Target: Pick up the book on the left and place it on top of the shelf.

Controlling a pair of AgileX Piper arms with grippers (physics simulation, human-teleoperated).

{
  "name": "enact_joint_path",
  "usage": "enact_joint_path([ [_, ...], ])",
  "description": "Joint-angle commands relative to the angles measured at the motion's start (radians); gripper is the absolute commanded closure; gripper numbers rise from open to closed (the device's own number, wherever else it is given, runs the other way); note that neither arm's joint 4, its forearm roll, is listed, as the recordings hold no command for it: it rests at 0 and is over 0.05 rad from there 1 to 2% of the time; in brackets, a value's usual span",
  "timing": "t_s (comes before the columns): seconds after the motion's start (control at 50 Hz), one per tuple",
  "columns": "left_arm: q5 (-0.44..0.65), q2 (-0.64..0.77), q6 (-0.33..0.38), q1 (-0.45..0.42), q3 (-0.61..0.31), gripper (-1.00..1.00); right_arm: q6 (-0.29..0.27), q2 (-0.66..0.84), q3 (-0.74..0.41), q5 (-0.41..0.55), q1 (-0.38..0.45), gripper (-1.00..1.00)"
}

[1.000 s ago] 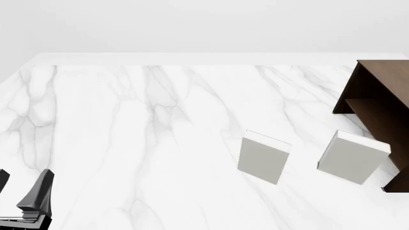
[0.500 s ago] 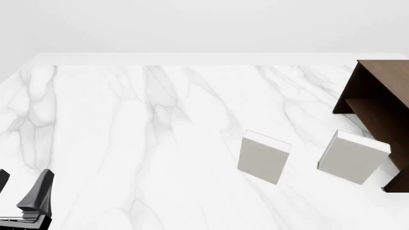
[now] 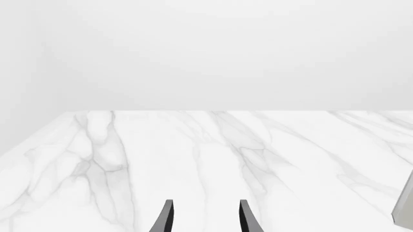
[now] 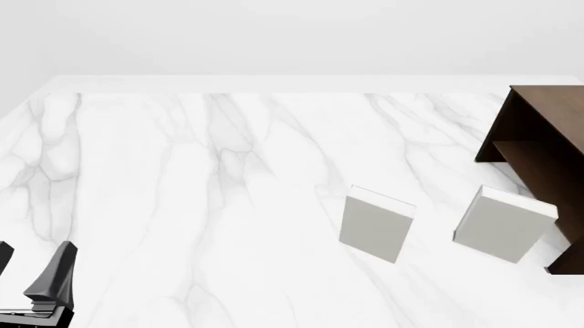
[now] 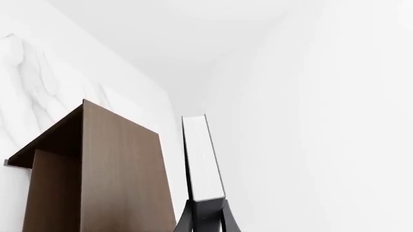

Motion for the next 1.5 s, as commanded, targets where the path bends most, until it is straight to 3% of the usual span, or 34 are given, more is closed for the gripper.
enact_joint_path([
  [0.02,0.000,0.000,0.000,0.000,0.000,-1.00,0.002,0.024,-0.011,-0.035,-0.009,1.00],
  [1.5,0.000,0.000,0.000,0.000,0.000,-1.00,-0.034,0.232,-0.040,-0.147,-0.021,1.00],
])
